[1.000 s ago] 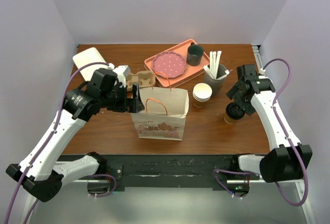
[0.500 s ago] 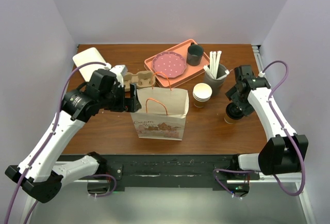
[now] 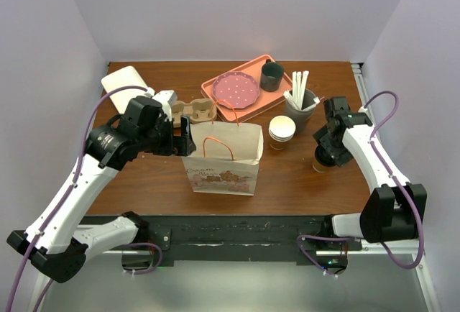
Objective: Pack the takeout coffee
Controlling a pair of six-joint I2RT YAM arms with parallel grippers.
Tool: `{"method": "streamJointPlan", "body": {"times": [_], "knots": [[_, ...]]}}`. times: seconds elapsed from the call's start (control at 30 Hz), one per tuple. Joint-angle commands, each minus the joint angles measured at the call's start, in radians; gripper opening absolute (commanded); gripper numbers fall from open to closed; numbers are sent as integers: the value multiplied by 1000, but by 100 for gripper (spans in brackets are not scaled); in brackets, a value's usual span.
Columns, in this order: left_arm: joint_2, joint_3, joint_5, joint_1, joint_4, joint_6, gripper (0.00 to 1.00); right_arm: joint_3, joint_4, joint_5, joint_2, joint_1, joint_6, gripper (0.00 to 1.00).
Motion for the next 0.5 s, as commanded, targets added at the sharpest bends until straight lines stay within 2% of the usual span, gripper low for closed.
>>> {"method": "streamJointPlan", "body": {"times": [0.0,0.1,0.37,0.47], "knots": [[-10,12,-14,-2,2,22,96,-35,69,43,-29,-6,40,87],[-15,12,-14,-3,-3,29,96,-62,110,41,-48,-7,42,86],[-13,11,-16,-5,3,33,96,-85,113,52,-56,-6,30,72],[-13,14,-42,-5,-3,35,97,-85,118,51,-56,-7,20,71]]}}
